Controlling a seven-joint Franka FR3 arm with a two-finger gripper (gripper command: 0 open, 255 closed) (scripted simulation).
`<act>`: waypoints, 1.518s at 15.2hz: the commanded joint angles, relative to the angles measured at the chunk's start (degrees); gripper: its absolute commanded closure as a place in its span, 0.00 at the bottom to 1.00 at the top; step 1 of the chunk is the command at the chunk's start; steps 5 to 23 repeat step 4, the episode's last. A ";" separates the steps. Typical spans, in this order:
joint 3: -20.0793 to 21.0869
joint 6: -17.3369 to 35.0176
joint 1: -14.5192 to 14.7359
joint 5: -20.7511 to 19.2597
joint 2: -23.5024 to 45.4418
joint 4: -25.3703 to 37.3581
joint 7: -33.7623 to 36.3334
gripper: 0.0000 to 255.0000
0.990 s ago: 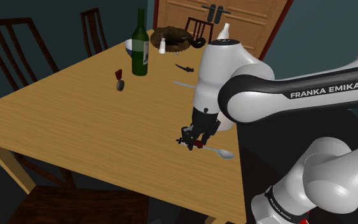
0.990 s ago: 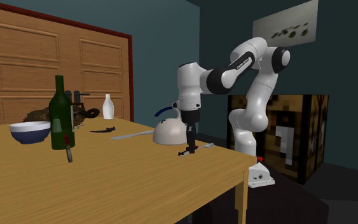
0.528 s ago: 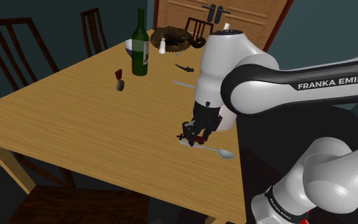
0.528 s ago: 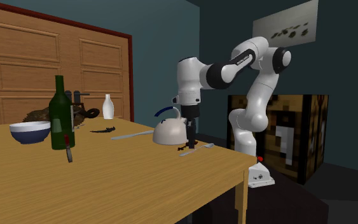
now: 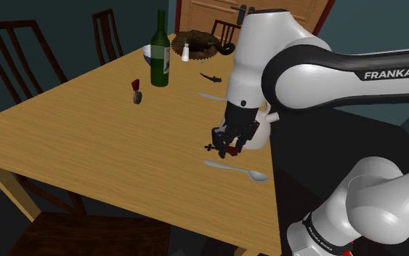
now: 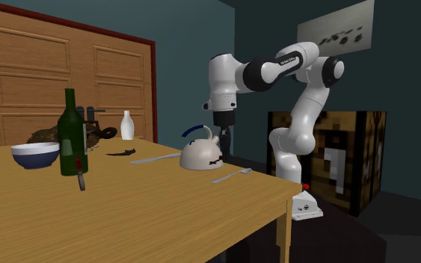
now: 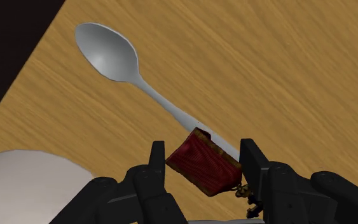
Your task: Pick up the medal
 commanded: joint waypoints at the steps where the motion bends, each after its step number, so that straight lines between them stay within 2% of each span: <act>1: -0.33 -1.86 -0.07 -0.17 -0.42 1.42 -0.04 1.00; 23: -0.47 -2.79 -0.09 -0.25 -0.59 2.17 -0.04 1.00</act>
